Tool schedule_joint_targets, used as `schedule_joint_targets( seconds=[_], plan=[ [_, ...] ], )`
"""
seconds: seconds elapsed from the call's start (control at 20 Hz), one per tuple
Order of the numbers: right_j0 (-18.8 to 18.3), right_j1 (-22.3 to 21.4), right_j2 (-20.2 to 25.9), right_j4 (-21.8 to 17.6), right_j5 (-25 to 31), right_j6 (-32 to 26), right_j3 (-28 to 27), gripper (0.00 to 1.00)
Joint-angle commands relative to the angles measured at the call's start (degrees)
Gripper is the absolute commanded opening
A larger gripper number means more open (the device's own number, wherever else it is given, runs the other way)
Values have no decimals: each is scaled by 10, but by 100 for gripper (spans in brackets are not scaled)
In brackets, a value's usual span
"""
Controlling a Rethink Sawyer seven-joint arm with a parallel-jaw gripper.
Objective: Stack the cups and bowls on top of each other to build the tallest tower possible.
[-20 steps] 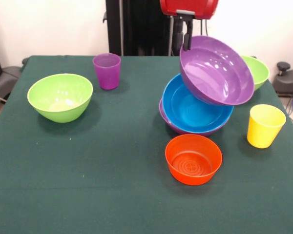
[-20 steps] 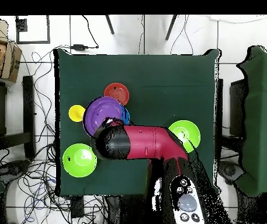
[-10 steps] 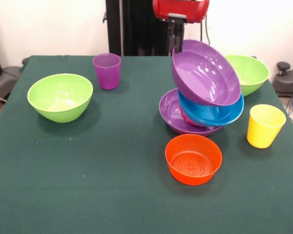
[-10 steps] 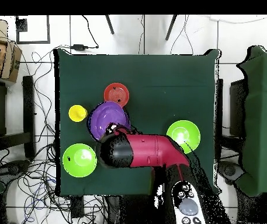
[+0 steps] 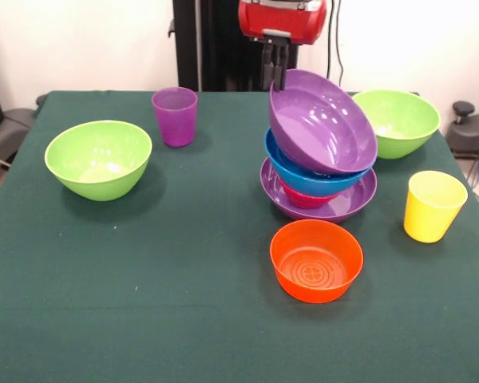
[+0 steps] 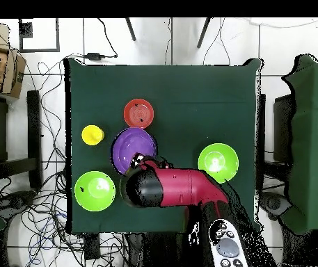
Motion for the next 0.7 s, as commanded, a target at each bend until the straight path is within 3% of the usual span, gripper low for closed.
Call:
schedule_joint_targets(
  seconds=[0.05,0.7],
  plan=[
    [-9,21,10,-44,-37,14,31,0],
    [4,-12,14,-21,3,16,33,0]
  ],
)
